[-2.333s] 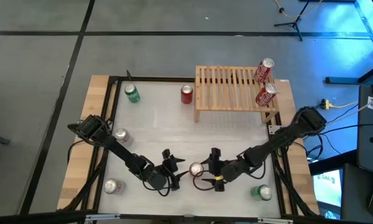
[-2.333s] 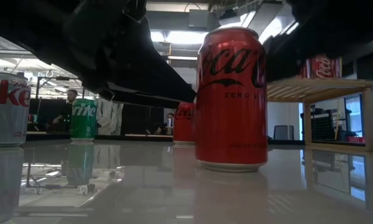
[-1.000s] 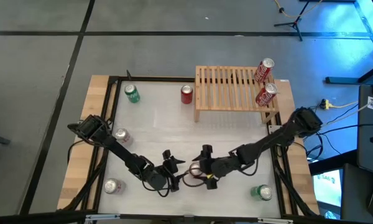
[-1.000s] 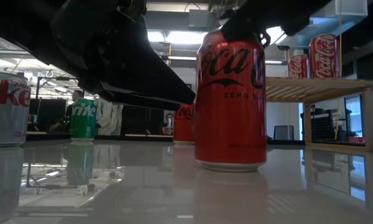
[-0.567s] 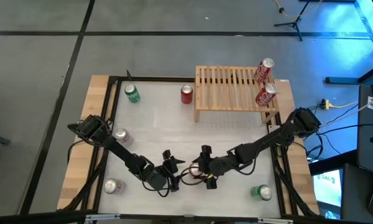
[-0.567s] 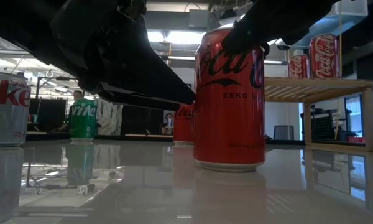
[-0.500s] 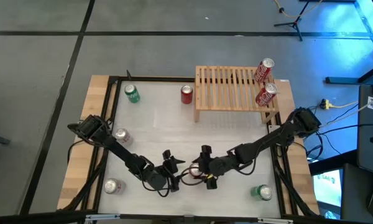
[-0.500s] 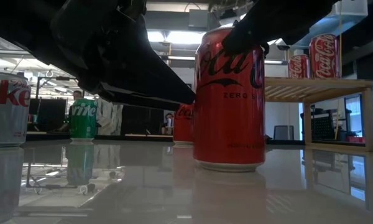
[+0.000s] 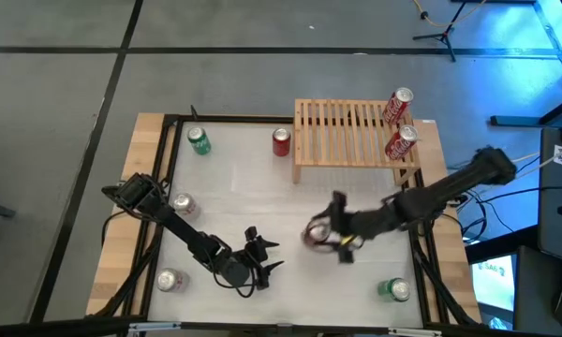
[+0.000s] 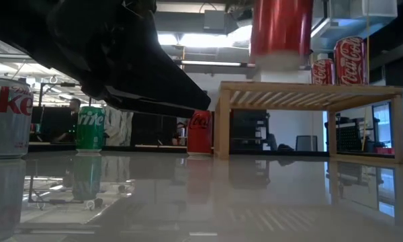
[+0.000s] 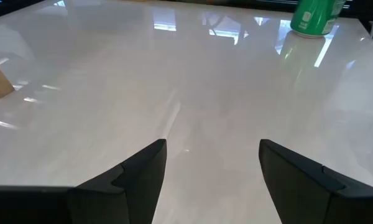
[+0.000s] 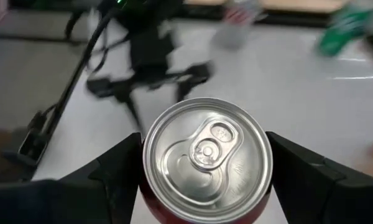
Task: Place canned beverage on shelf
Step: Put the bottom red black soda can on the shelf
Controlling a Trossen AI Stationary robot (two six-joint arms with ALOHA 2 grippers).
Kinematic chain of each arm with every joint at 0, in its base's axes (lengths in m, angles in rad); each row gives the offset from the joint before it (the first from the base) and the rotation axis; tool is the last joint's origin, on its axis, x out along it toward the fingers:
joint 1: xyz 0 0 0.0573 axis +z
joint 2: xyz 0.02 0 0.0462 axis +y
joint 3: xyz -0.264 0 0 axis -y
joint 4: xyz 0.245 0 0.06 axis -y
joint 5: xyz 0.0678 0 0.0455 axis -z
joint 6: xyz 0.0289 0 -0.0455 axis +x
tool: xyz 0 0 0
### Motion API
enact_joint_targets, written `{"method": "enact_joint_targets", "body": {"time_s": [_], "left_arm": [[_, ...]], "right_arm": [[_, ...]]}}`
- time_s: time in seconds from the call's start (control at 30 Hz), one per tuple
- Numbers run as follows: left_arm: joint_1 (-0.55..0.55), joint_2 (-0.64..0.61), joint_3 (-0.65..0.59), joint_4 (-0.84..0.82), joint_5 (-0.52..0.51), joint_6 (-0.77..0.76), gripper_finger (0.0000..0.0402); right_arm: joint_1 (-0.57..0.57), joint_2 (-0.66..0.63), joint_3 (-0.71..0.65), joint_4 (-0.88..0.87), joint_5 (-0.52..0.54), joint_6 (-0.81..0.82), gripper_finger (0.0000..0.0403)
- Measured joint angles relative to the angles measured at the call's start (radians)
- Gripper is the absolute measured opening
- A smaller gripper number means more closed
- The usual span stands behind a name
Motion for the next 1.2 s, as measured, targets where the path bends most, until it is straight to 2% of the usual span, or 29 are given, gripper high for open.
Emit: {"method": "enact_joint_targets", "body": {"time_s": [0.13, 0.3, 0.47, 0.83, 0.97, 1.2], "left_arm": [[0.001, 0.0, 0.0, 0.0, 0.0, 0.0, 0.0247], [0.002, 0.0, 0.0, 0.0, 0.0, 0.0, 0.0247], [0.002, 0.0, 0.0, 0.0, 0.0, 0.008, 0.0247], [0.002, 0.0, 0.0, -0.001, 0.03, 0.045, 0.0247], [0.005, 0.0, 0.0, -0.002, 0.031, 0.06, 0.0247], [0.006, 0.0, 0.0, -0.002, 0.031, 0.15, 0.0247]], "right_arm": [[-0.069, -0.097, 0.123, -0.237, 0.07, -0.019, 0.0284], [-0.198, -0.144, 0.315, -0.479, 0.138, -0.091, 0.0284], [-0.375, -0.147, 0.45, -0.62, 0.13, -0.192, 0.0284], [-0.758, -0.152, 0.473, -0.685, -0.101, -0.367, 0.0284], [-0.89, -0.152, 0.473, -0.685, -0.153, -0.414, 0.0284], [-1.115, -0.153, 0.413, -0.664, -0.281, -0.453, 0.0284]]}}
